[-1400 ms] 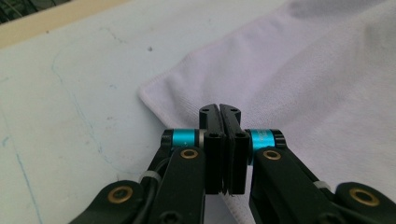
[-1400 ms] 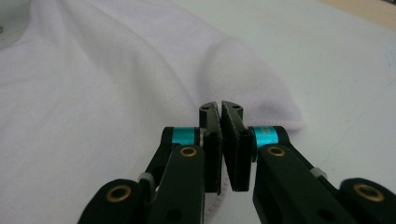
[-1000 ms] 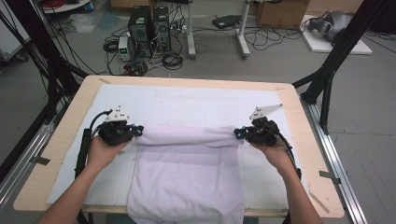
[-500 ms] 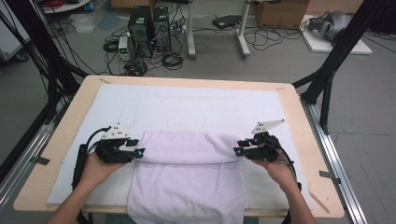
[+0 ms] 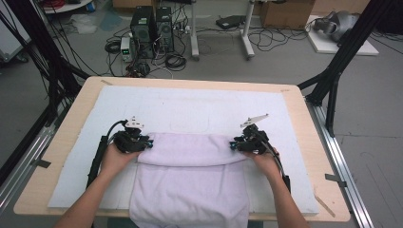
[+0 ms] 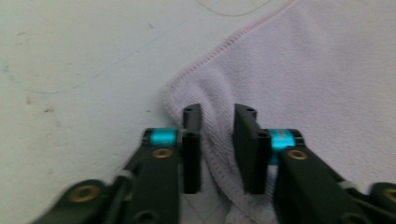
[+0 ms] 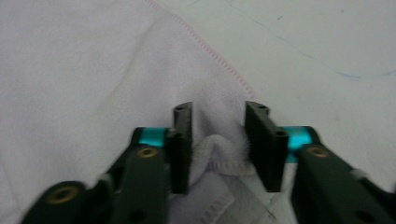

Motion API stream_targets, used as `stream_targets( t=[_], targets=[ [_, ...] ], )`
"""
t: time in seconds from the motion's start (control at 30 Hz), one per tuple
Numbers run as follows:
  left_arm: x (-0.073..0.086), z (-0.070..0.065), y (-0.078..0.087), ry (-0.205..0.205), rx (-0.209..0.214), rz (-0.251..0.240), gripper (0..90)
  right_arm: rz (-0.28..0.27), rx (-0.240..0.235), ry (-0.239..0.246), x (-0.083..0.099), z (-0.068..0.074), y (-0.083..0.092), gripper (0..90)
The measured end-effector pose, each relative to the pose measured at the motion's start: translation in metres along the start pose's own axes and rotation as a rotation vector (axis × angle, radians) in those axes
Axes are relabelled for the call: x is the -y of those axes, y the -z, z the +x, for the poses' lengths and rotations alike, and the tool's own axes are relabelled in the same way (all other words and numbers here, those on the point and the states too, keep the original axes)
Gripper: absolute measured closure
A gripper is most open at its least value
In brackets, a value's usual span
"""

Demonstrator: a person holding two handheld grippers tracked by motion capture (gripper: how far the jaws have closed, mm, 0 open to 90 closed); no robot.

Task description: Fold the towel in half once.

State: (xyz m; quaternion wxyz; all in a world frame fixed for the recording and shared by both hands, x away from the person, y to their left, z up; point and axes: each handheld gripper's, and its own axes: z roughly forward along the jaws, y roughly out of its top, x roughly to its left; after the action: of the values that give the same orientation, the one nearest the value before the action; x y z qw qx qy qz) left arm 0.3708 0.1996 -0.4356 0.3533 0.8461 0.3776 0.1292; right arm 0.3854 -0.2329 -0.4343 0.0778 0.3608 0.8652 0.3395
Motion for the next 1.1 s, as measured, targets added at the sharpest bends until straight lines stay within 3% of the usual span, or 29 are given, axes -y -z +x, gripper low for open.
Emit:
stream_targets(
  t=[0.07, 0.2, 0.4, 0.6, 0.73, 0.87, 1.0, 1.07, 1.1],
  targets=[
    [0.0, 0.0, 0.001, -0.01, 0.015, -0.001, 81.9, 0.01, -0.017, 0.017, -0.001, 0.002, -0.001, 79.4],
    [-0.001, 0.001, 0.008, -0.001, 0.013, -0.037, 84.4, -0.002, -0.023, 0.025, -0.002, 0.002, 0.004, 80.9],
    [-0.003, -0.002, 0.035, 0.002, 0.02, -0.149, 84.5, -0.111, -0.043, 0.027, -0.004, 0.004, 0.034, 81.0],
    [-0.003, -0.013, 0.06, -0.028, 0.008, -0.201, 83.1, -0.179, -0.061, 0.093, -0.004, 0.022, 0.064, 81.0],
    [0.001, -0.027, 0.075, -0.077, -0.001, -0.234, 83.4, -0.213, -0.077, 0.133, 0.004, 0.04, 0.083, 81.0],
    [0.014, -0.045, 0.089, -0.118, 0.003, -0.258, 83.4, -0.236, -0.095, 0.164, 0.022, 0.058, 0.098, 81.0],
    [0.045, -0.067, 0.103, -0.149, 0.049, -0.264, 83.1, -0.24, -0.123, 0.196, 0.044, 0.077, 0.111, 80.8],
    [0.056, -0.075, 0.107, -0.159, 0.069, -0.27, 78.9, -0.233, -0.167, 0.203, 0.057, 0.084, 0.115, 78.2],
    [0.061, -0.078, 0.109, -0.157, 0.076, -0.259, 72.4, -0.231, -0.172, 0.205, 0.059, 0.084, 0.115, 75.7]
  ],
)
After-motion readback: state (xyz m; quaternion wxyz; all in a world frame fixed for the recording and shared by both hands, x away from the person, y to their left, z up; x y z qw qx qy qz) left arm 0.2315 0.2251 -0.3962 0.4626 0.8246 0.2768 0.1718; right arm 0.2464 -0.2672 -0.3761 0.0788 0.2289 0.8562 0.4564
